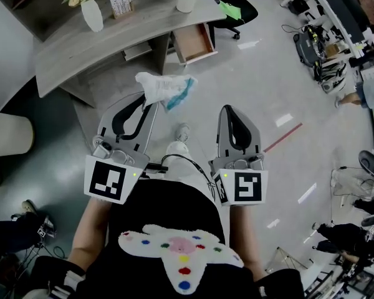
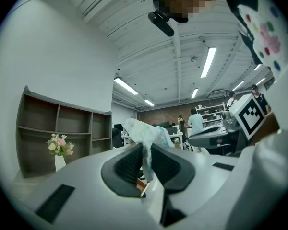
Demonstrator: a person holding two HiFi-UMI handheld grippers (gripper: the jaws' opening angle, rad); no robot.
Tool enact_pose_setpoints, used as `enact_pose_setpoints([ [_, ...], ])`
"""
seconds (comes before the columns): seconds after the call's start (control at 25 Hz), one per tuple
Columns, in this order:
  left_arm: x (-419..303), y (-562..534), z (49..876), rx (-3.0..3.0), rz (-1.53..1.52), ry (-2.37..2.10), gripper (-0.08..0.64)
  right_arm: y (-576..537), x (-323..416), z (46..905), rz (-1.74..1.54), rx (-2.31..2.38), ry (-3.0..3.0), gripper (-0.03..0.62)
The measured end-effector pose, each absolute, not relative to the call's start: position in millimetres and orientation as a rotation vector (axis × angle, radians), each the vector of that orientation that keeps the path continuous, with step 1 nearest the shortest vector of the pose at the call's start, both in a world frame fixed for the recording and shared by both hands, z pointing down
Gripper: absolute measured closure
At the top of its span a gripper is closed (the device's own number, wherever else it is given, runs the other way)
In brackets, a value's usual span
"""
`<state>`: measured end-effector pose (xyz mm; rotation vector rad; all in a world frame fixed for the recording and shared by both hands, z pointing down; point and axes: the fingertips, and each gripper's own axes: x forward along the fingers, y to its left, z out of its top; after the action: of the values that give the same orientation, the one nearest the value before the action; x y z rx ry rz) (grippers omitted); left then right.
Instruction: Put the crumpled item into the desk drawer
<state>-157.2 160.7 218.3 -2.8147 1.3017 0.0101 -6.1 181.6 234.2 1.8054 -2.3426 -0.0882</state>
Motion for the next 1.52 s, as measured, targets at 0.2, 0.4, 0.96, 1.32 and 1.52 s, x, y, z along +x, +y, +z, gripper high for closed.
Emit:
enact_pose_setpoints([
  [0.2,-140.2,128.0,217.2,-2.802,-0.005,1.323,0.502,147.5,11.1,234.9,-0.076,1.787,-2.362,0.588],
  [0.4,-114.9,90.6,223.3,-2.791,-0.034,1.361,0.502,108.8,34.7,241.7,-0.052,1.75,-2.39,0.588],
  [0.96,-47.1,-6.2,226.0,-2.743,-0.079,1.491,0.502,-8.0,97.2,252.0,-0.021,1.604,-2.484,0.588],
  [1.32,-26.0,-43.6,226.7,-2.716,-0.093,1.545,0.502,-45.5,117.9,254.3,0.02,1.564,-2.522,0.588],
  [1.52,-15.5,-51.3,226.3,-2.716,-0.107,1.539,0.502,-51.3,124.8,254.3,0.046,1.572,-2.533,0.588],
])
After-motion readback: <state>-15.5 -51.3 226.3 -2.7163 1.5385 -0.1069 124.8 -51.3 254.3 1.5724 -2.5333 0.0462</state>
